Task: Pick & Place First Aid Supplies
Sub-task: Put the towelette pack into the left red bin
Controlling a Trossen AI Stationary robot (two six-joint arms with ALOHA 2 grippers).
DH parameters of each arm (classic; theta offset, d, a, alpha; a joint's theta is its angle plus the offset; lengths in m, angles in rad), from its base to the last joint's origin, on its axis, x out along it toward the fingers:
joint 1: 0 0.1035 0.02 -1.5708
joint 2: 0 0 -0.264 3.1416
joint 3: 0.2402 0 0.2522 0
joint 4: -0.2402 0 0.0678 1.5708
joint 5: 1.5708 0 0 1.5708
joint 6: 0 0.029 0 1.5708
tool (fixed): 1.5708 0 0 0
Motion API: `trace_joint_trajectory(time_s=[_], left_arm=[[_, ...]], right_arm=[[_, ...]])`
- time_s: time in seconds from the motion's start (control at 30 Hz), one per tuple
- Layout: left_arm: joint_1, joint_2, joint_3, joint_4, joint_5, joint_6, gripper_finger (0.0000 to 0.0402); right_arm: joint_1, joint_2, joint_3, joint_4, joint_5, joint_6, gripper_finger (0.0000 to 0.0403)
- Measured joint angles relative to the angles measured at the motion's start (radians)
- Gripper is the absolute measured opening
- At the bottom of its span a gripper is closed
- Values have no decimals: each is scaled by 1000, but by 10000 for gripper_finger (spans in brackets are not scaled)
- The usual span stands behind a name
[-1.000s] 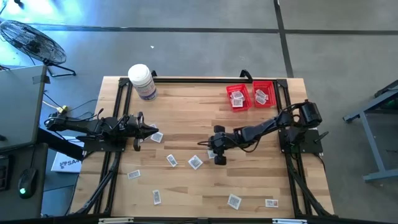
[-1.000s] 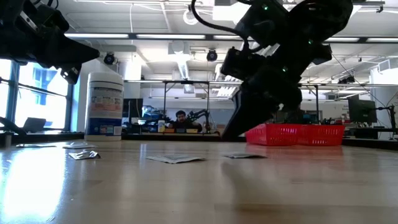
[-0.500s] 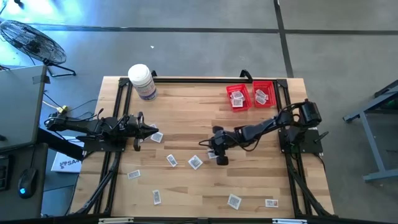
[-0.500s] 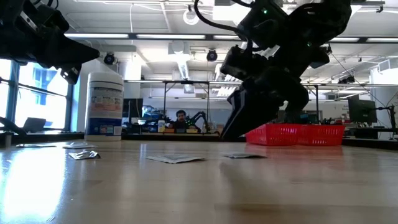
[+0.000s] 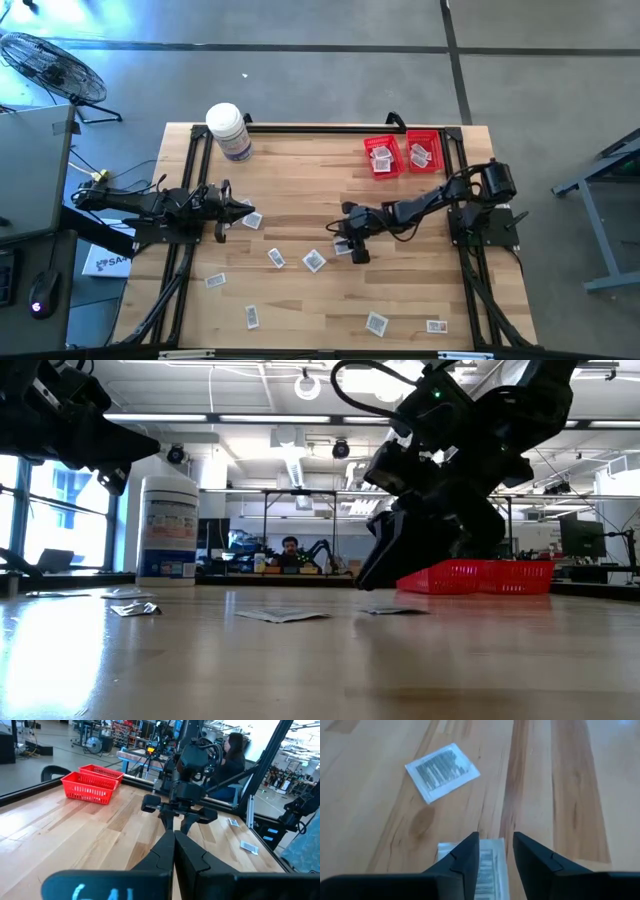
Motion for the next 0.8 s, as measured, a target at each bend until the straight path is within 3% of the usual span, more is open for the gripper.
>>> trace_joint_trajectory(time_s=[0.33,0.5,0.8], left_arm=[[0,0,0,0,0,0,1],[0,0,0,0,1,0,1],[0,0,0,-2,4,0,1]], right_arm=[[-21,0,0,16,-60,-44,118],[-25,69,1,101,-85,-40,119],[-39,95,2,84,-97,-33,119]])
